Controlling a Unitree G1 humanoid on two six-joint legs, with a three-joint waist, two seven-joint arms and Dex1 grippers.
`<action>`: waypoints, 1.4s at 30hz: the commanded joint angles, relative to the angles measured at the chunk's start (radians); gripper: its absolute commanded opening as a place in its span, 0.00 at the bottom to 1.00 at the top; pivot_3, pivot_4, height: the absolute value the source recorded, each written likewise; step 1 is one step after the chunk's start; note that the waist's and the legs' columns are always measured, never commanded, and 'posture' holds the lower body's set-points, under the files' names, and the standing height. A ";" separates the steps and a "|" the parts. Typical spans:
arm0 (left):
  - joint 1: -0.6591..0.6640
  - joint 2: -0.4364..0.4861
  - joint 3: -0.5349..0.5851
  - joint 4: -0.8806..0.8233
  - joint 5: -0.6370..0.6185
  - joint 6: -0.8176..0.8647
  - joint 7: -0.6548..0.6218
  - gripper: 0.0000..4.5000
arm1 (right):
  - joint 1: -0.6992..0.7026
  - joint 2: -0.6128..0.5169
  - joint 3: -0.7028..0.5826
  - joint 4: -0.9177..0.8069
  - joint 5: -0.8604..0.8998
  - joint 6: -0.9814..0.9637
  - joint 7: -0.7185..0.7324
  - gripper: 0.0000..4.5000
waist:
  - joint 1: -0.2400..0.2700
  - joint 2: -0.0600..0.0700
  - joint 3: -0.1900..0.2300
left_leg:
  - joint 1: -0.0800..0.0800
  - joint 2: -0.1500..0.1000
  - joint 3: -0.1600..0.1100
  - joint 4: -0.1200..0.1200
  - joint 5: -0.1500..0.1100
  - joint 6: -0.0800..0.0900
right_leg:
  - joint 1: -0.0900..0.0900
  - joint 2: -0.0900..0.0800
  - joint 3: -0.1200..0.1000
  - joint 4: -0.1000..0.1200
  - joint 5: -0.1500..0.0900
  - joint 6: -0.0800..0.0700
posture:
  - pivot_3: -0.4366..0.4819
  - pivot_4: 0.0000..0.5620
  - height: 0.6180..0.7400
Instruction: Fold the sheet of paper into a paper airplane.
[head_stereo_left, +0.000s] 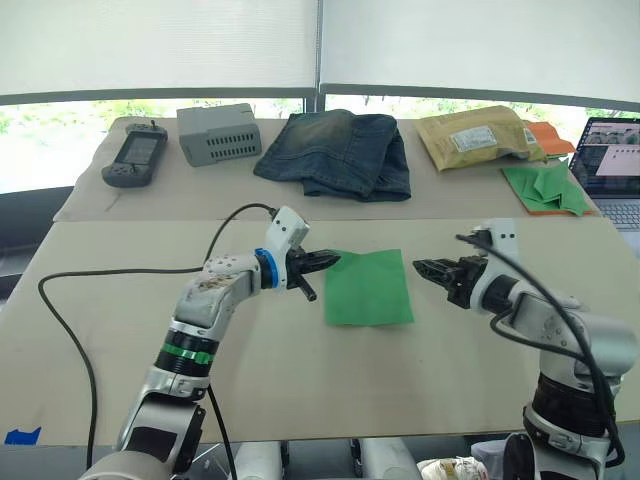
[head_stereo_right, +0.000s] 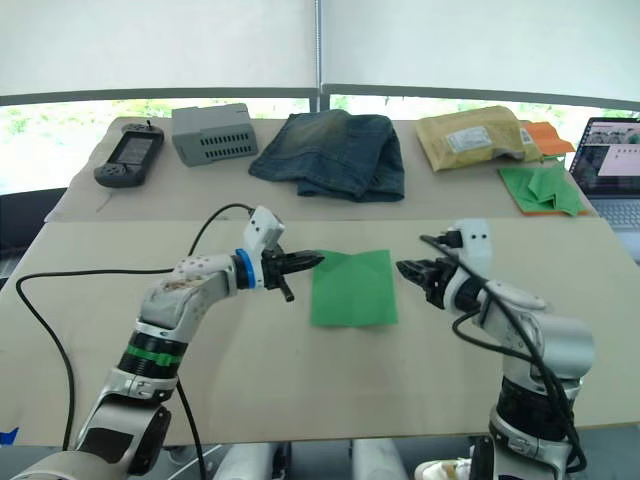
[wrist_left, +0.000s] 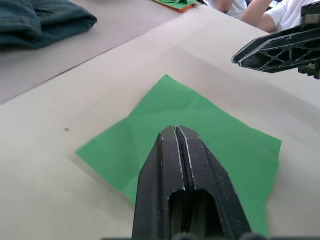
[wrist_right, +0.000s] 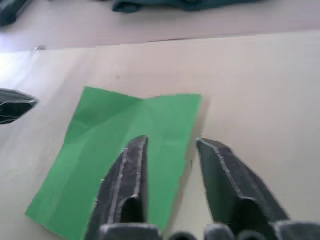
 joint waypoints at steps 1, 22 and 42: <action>0.014 0.021 0.019 -0.067 -0.022 0.019 0.008 0.00 | -0.037 0.035 -0.063 0.049 0.054 0.063 -0.028 0.65 | 0.000 0.000 0.000 | 0.000 0.000 0.000 0.000 0.000 0.000 | 0.000 0.000 0.000 0.000 0.000 0.000 | 0.48 0.27 0.91; 0.060 0.089 0.015 -0.093 -0.015 0.029 0.050 0.00 | -0.093 0.075 0.002 0.343 0.253 -0.006 0.044 0.17 | -0.002 0.000 0.000 | 0.000 0.000 0.001 0.000 0.000 0.000 | -0.001 0.000 0.000 0.000 0.000 0.000 | 0.48 0.27 0.91; 0.144 0.132 -0.020 -0.206 -0.078 -0.034 -0.102 0.00 | 0.220 0.270 -0.147 -0.008 0.650 0.214 -0.236 0.01 | -0.001 0.001 0.000 | -0.001 0.004 0.001 0.000 0.000 0.001 | -0.001 0.001 0.000 -0.001 -0.004 0.006 | 0.48 0.27 0.91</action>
